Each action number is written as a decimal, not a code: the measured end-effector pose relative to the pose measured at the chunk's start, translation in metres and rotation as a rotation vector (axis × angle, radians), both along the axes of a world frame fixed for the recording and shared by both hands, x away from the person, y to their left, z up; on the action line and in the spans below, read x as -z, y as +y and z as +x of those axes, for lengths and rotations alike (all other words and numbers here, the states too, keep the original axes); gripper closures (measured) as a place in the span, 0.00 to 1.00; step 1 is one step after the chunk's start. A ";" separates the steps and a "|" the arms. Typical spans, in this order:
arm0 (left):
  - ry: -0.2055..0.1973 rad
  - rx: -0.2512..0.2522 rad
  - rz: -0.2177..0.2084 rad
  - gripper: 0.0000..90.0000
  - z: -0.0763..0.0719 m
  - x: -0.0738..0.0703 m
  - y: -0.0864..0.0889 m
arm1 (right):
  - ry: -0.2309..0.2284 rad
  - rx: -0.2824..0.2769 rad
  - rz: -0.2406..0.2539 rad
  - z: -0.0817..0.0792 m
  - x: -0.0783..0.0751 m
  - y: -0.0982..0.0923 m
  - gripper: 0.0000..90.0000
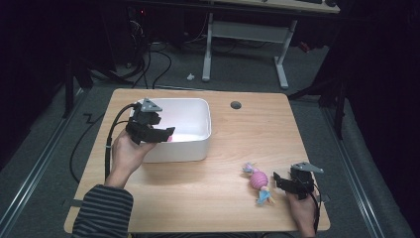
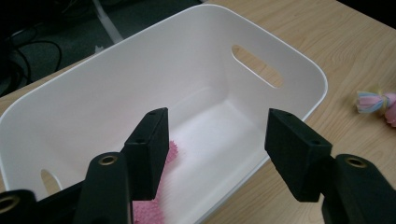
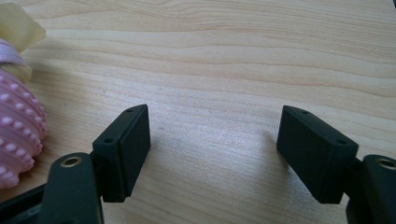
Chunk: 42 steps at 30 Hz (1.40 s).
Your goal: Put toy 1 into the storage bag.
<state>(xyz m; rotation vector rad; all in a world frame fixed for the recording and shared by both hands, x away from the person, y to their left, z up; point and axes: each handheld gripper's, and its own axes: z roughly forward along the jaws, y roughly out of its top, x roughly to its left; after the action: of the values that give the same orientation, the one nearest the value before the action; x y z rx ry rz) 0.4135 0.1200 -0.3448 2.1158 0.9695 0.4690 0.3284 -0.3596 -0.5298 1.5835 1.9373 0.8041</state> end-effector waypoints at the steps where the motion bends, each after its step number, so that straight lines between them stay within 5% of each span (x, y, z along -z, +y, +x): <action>1: -0.007 -0.005 -0.008 0.45 -0.002 0.000 0.002 | 0.000 0.000 0.000 0.000 0.000 0.000 0.29; 10: -0.025 -0.034 -0.072 0.44 -0.020 0.002 0.019 | 0.000 0.001 0.000 0.000 0.000 0.000 0.29; 42: -0.049 -0.053 -0.149 0.40 -0.066 0.023 0.037 | 0.001 -0.001 0.001 -0.001 0.000 0.000 0.29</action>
<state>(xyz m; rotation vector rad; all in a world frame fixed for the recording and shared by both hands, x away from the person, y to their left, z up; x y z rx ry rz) 0.3477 0.1567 -0.3680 1.9409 1.0037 0.4585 0.3279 -0.3594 -0.5298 1.5839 1.9384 0.8045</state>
